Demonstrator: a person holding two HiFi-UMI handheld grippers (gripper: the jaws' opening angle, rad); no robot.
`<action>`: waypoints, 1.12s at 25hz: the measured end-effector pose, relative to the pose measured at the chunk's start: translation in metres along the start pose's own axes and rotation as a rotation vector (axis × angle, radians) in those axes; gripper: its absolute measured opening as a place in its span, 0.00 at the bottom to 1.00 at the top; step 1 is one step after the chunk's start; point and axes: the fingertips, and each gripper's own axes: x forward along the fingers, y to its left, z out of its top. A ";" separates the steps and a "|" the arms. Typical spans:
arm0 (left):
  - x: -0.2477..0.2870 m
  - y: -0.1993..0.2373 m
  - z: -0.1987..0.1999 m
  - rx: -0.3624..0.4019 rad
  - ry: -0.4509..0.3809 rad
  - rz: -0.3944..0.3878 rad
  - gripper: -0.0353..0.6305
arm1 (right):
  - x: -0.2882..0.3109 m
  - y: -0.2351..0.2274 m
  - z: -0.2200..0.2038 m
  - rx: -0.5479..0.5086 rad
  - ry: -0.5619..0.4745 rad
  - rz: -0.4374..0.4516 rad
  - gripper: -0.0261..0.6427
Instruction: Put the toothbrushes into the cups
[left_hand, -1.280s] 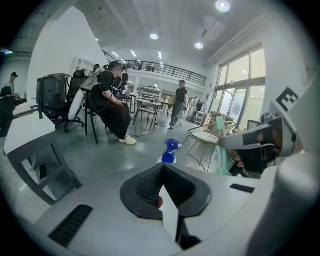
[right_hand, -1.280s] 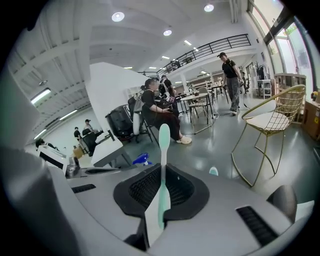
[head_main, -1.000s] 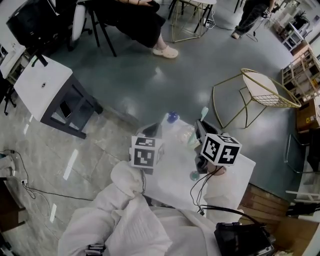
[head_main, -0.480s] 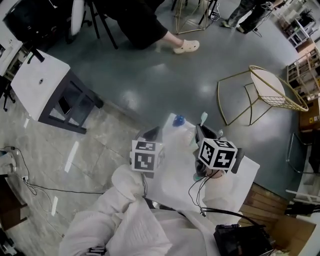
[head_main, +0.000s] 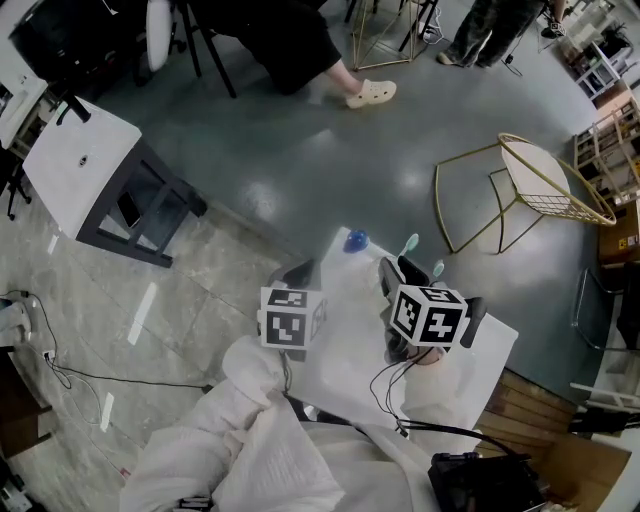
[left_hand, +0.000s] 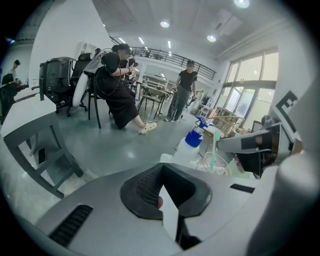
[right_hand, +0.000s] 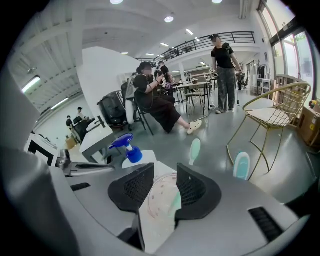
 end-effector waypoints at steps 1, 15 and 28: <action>-0.001 -0.002 0.000 0.001 -0.003 0.001 0.05 | -0.003 0.000 0.000 -0.001 -0.006 0.000 0.22; -0.035 -0.036 -0.003 0.030 -0.055 -0.002 0.05 | -0.058 0.011 -0.001 0.007 -0.072 0.045 0.22; -0.076 -0.093 -0.021 0.079 -0.114 -0.035 0.05 | -0.129 0.006 -0.033 0.031 -0.136 0.047 0.21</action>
